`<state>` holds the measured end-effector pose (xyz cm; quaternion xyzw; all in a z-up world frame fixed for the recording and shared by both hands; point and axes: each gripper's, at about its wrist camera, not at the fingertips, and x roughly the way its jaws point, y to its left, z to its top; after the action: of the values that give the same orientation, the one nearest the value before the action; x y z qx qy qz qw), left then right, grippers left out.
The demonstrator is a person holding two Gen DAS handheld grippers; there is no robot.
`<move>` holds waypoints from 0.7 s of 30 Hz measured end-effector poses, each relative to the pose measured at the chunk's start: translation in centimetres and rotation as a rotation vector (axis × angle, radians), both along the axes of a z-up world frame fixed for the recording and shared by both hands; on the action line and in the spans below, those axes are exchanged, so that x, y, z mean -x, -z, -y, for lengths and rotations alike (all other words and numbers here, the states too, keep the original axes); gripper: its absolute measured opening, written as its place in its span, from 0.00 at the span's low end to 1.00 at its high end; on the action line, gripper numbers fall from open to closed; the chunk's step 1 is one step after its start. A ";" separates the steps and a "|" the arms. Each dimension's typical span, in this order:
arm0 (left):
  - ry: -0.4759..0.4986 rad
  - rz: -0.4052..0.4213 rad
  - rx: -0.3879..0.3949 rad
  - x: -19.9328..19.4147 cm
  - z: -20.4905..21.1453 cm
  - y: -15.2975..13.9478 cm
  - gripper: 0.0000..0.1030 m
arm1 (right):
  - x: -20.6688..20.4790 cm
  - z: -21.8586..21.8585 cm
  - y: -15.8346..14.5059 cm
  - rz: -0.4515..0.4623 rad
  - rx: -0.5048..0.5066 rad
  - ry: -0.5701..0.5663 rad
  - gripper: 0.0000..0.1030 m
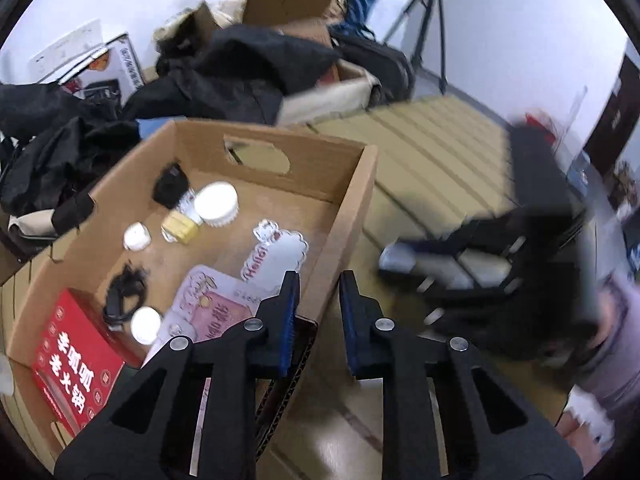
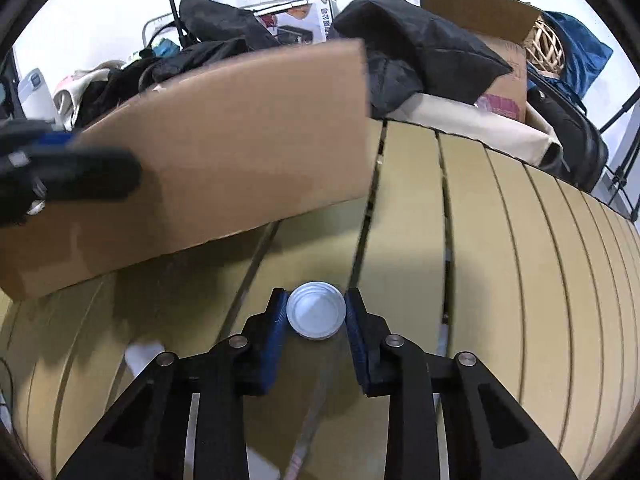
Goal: Organize objects
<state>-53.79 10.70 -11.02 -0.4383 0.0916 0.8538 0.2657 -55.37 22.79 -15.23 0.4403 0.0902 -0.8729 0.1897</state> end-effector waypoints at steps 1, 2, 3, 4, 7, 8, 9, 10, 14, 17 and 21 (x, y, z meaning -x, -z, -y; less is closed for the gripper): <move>0.020 0.006 0.011 -0.6 0.1 0.5 0.16 | -0.9 -0.4 -0.7 -0.011 0.002 0.003 0.31; 0.060 -0.001 0.025 -1.5 0.2 1.0 0.16 | -1.6 -0.9 -1.1 -0.016 0.007 0.005 0.31; 0.102 -0.029 0.039 -2.7 0.6 1.2 0.16 | -2.6 -1.5 -1.8 -0.018 0.015 0.008 0.31; 0.116 -0.043 0.045 -3.4 1.2 1.2 0.17 | -3.8 -2.0 -2.4 -0.018 0.017 0.006 0.31; 0.107 -0.014 0.028 -5.2 4.1 0.1 0.18 | -7.7 -2.7 -4.0 -0.026 0.005 0.004 0.31; 0.088 -0.017 0.008 -6.0 5.3 -0.9 0.18 | -9.0 -3.1 -4.6 -0.028 0.006 0.003 0.31; 0.058 -0.043 -0.017 -7.2 6.5 -2.2 0.18 | -10.4 -3.4 -5.2 -0.029 0.009 0.004 0.31; 0.033 -0.070 -0.040 -8.2 7.4 -3.5 0.19 | -11.8 -3.7 -5.7 -0.029 0.015 0.003 0.31; -0.097 -0.148 -0.149 -13.9 10.8 -8.7 0.26 | -16.3 -3.5 -8.3 -0.054 0.044 -0.015 0.31; -0.209 -0.150 -0.176 -18.1 12.2 -10.1 0.54 | -19.2 -2.7 -10.8 -0.085 0.079 -0.032 0.31; -0.285 -0.093 -0.248 -22.3 11.9 -8.2 0.63 | -22.4 -1.8 -13.9 -0.142 0.111 -0.039 0.31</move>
<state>-31.45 -1.15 -2.83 -0.3707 -0.0652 0.9069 0.1894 -32.95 24.60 -1.32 0.3643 0.0633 -0.9018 0.2240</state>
